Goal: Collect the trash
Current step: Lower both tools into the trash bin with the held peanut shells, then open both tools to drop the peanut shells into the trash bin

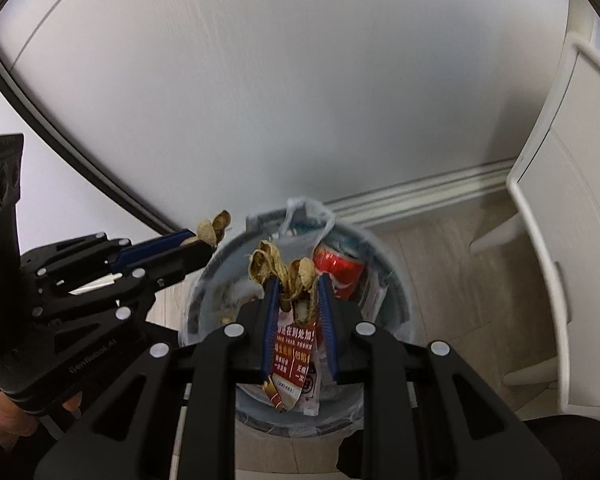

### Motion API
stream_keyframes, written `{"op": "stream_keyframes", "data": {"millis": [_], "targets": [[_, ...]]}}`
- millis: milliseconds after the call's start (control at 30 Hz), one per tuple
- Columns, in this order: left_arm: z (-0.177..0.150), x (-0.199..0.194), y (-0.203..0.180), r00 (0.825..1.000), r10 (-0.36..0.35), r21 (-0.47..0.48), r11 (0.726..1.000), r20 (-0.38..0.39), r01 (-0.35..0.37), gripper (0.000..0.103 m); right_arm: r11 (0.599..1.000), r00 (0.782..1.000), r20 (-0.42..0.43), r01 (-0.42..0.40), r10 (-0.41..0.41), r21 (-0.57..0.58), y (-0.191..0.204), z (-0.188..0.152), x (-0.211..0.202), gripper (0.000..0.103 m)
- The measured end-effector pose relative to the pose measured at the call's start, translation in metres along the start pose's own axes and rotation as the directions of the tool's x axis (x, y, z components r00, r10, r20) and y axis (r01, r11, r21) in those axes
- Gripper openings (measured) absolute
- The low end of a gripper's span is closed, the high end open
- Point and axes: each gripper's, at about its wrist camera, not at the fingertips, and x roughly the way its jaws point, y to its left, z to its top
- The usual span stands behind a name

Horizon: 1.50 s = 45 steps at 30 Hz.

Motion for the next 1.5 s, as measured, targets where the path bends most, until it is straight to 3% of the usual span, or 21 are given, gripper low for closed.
{"op": "stream_keyframes", "data": {"millis": [367, 633, 1500], "targets": [[-0.026, 0.036, 0.014, 0.992, 0.007, 0.003, 1.000, -0.127, -0.007, 0.013, 0.998, 0.991, -0.137, -0.008, 0.000, -0.061, 0.020, -0.025, 0.046, 0.021], [-0.039, 0.057, 0.019, 0.977, 0.012, -0.001, 1.000, -0.213, -0.013, 0.013, 0.992, 0.983, -0.183, -0.005, -0.018, -0.124, 0.029, -0.037, 0.064, 0.021], [-0.043, 0.060, 0.014, 0.970, 0.008, 0.003, 1.000, -0.244, -0.008, 0.013, 0.982, 0.959, -0.271, 0.028, -0.079, -0.187, 0.040, -0.054, 0.087, 0.021]]}}
